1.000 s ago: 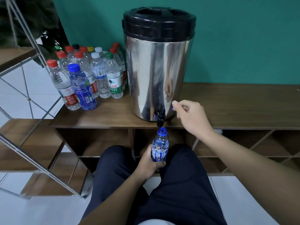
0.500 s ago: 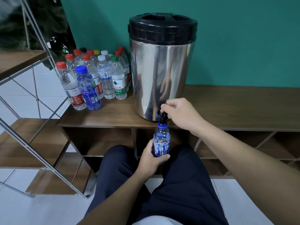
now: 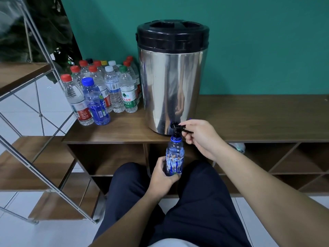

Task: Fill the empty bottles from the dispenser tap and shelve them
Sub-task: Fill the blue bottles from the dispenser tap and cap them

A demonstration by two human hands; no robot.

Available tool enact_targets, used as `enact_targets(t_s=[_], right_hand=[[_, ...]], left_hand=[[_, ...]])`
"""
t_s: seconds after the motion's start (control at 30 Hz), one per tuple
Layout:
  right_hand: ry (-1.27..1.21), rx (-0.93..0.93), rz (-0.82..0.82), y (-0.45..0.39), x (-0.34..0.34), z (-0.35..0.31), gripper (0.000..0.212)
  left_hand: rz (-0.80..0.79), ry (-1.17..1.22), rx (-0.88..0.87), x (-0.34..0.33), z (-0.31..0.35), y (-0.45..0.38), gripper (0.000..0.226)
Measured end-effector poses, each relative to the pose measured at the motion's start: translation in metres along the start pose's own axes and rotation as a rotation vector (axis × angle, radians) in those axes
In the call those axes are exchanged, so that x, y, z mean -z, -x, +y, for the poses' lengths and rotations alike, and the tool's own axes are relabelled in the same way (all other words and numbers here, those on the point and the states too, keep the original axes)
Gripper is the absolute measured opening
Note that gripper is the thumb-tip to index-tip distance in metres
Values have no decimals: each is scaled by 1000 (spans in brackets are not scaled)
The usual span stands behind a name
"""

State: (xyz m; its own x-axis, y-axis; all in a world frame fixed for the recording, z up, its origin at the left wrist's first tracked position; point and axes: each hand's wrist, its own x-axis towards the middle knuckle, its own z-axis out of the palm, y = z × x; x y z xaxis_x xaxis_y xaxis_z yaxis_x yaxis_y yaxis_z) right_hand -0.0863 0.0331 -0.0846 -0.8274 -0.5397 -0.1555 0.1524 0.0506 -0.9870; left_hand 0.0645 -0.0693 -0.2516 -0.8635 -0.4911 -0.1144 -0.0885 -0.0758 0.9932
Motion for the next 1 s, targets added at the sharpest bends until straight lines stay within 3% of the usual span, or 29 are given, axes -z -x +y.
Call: enact_targets(t_s=[0.1, 0.23, 0.3, 0.5, 1.0], right_hand=[[24, 48, 35, 1, 4, 16, 25], [95, 94, 130, 18, 3, 52, 46], [56, 83, 101, 31, -1, 76, 47], [-52, 41, -34, 59, -21, 133, 26], [77, 142, -64, 61, -14, 164, 31]], left_hand=[[-1, -16, -13, 2, 0, -1, 64], [6, -10, -47, 2, 1, 2, 63], [17, -10, -71, 1, 1, 3, 62], [46, -63, -106, 3, 1, 7, 64], [8, -148, -181, 13, 13, 27, 60]])
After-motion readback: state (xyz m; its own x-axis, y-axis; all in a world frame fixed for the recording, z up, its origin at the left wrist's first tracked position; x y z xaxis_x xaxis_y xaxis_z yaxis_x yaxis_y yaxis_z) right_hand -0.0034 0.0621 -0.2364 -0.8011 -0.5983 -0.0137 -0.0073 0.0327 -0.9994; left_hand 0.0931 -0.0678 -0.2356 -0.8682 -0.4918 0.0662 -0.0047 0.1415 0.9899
